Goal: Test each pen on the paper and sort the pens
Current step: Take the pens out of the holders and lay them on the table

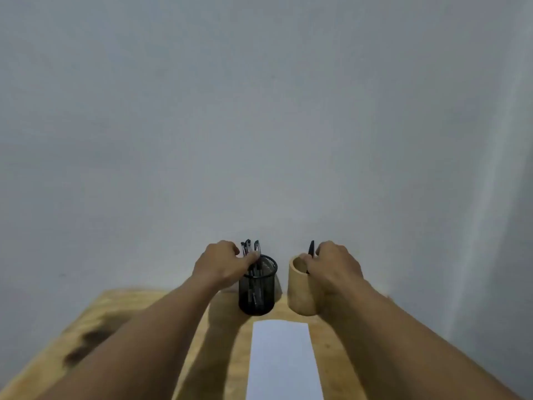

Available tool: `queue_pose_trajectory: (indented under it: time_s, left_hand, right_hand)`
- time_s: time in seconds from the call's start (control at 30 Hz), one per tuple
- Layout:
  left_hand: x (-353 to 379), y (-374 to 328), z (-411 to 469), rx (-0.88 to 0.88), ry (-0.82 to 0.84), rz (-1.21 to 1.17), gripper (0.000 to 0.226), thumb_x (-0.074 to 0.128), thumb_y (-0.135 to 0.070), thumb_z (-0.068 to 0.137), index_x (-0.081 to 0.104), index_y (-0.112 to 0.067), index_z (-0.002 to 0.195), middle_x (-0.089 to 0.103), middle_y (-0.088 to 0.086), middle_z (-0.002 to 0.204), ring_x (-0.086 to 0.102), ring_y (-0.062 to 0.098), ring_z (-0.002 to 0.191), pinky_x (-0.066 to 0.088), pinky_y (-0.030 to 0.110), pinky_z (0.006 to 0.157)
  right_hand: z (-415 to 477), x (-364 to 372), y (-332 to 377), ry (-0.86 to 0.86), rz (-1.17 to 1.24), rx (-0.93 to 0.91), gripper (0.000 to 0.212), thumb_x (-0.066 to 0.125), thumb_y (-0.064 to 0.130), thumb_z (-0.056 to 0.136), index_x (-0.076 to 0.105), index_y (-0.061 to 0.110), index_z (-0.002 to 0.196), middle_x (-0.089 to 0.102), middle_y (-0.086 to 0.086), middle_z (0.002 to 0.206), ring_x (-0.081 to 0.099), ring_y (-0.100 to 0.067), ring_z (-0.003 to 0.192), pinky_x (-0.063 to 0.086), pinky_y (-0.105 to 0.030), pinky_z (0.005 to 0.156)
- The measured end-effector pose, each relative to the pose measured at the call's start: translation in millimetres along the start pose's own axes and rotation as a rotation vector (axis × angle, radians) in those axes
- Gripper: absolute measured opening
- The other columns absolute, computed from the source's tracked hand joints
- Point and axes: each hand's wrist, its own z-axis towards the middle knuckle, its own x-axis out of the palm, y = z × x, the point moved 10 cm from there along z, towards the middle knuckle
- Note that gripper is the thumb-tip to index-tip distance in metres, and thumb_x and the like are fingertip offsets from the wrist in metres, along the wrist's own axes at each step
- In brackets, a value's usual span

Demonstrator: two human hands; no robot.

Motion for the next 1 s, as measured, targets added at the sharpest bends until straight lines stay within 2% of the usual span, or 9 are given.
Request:
queue_pose_trajectory:
  time_s: [0.07, 0.17, 0.33, 0.43, 0.53, 0.7, 0.83, 1.0]
  left_hand:
    - [10, 9, 3, -0.105, 0.007, -0.062, 0.062, 0.060, -0.070, 0.076, 0.055, -0.011, 0.058, 0.055, 0.000, 0.055, 0.056, 0.021, 0.060, 0.037, 0.030, 0.055]
    - [29, 19, 6, -0.215, 0.001, -0.215, 0.056, 0.069, -0.064, 0.075, 0.069, -0.009, 0.069, 0.063, 0.000, 0.062, 0.062, 0.020, 0.066, 0.041, 0.029, 0.057]
    - [40, 28, 12, -0.294, -0.049, -0.392, 0.051, 0.081, -0.057, 0.068, 0.057, -0.014, 0.056, 0.058, -0.002, 0.055, 0.056, 0.018, 0.060, 0.038, 0.029, 0.056]
    - [45, 30, 13, -0.308, -0.074, -0.495, 0.040, 0.086, -0.052, 0.065, 0.072, -0.014, 0.068, 0.072, -0.003, 0.070, 0.066, 0.016, 0.073, 0.052, 0.032, 0.070]
    - [46, 29, 12, -0.303, -0.092, -0.518, 0.030, 0.087, -0.046, 0.068, 0.078, -0.021, 0.082, 0.075, -0.006, 0.080, 0.069, 0.015, 0.082, 0.055, 0.032, 0.078]
    - [43, 29, 10, -0.312, -0.126, -0.559, 0.022, 0.088, -0.039, 0.069, 0.079, -0.024, 0.081, 0.076, -0.006, 0.079, 0.070, 0.016, 0.082, 0.056, 0.034, 0.083]
    - [41, 29, 8, -0.328, -0.150, -0.594, 0.018, 0.085, -0.037, 0.073, 0.077, -0.021, 0.078, 0.075, -0.004, 0.078, 0.070, 0.018, 0.083, 0.056, 0.034, 0.081]
    - [32, 26, 7, -0.323, -0.179, -0.589, 0.020, 0.082, -0.040, 0.076, 0.076, -0.021, 0.077, 0.074, -0.004, 0.075, 0.068, 0.018, 0.079, 0.051, 0.030, 0.069]
  right_hand:
    - [8, 2, -4, -0.051, 0.012, 0.028, 0.033, 0.053, 0.045, 0.092, 0.063, 0.015, 0.099, 0.068, -0.006, 0.102, 0.066, -0.030, 0.090, 0.056, -0.038, 0.079]
    - [15, 9, -7, -0.095, 0.003, 0.040, 0.030, 0.053, 0.042, 0.094, 0.064, 0.014, 0.095, 0.068, -0.005, 0.096, 0.066, -0.030, 0.085, 0.053, -0.035, 0.072]
    - [23, 12, -12, -0.183, 0.009, 0.048, 0.030, 0.057, 0.040, 0.095, 0.067, 0.013, 0.088, 0.069, -0.004, 0.087, 0.066, -0.028, 0.077, 0.050, -0.032, 0.064]
    - [23, 13, -13, -0.200, 0.048, 0.053, 0.026, 0.058, 0.036, 0.096, 0.068, 0.012, 0.091, 0.069, -0.006, 0.089, 0.065, -0.029, 0.078, 0.048, -0.032, 0.064]
    - [22, 13, -15, -0.212, 0.055, 0.059, 0.021, 0.058, 0.032, 0.097, 0.068, 0.013, 0.094, 0.069, -0.005, 0.089, 0.062, -0.028, 0.074, 0.044, -0.030, 0.062]
    - [20, 11, -18, -0.214, 0.096, 0.060, 0.020, 0.057, 0.028, 0.096, 0.069, 0.013, 0.090, 0.068, -0.006, 0.088, 0.062, -0.029, 0.075, 0.046, -0.031, 0.063]
    - [19, 8, -20, -0.203, 0.163, 0.070, 0.019, 0.060, 0.027, 0.097, 0.072, 0.014, 0.092, 0.068, -0.004, 0.087, 0.062, -0.028, 0.076, 0.043, -0.029, 0.062]
    - [19, 2, -20, -0.219, 0.290, 0.046, 0.018, 0.063, 0.030, 0.096, 0.074, 0.016, 0.096, 0.073, -0.003, 0.092, 0.066, -0.027, 0.085, 0.050, -0.032, 0.069]
